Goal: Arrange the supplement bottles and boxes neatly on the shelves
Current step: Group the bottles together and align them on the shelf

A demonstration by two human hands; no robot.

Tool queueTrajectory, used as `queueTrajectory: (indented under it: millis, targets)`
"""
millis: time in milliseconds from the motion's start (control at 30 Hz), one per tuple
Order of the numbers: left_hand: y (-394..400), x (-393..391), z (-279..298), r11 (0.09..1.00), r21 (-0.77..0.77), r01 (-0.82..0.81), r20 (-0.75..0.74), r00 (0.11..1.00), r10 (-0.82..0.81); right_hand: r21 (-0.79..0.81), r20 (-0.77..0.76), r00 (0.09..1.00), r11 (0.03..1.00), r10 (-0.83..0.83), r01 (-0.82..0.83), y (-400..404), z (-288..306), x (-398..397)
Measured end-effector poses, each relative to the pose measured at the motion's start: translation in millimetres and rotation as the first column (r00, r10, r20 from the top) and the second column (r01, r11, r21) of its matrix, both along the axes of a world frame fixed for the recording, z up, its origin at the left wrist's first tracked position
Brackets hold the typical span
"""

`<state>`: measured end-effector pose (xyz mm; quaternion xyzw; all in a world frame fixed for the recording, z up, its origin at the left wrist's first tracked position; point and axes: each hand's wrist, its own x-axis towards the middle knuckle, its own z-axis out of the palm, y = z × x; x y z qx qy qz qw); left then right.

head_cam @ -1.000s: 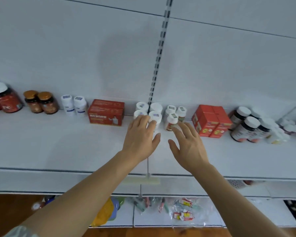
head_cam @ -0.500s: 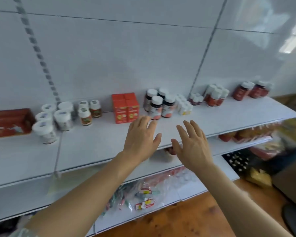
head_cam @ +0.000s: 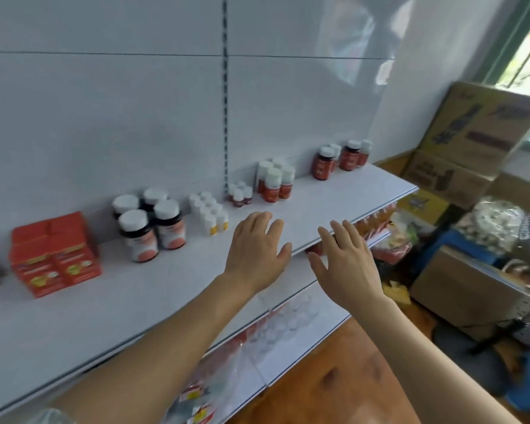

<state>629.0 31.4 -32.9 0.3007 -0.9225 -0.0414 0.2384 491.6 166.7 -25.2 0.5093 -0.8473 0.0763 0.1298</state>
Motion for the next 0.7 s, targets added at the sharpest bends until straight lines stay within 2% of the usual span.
queueTrajectory:
  millis: [267, 467, 700]
  targets:
    - [-45, -150, 6, 0.995, 0.037, 0.089, 0.006, 0.996, -0.089, 0.035, 0.040, 0.994, 0.994, -0.100, 0.099, -27, 16, -133]
    - [-60, -249, -1, 0.992, 0.059, 0.111, 0.046, 0.993, -0.113, 0.028, 0.091, 0.992, 0.996, -0.092, 0.090, -38, 9, -225]
    - [-72, -363, -11, 0.998, 0.070, -0.005, 0.039, 0.999, 0.003, 0.033, 0.124, 0.992, 0.999, 0.006, -0.010, -59, -4, -361]
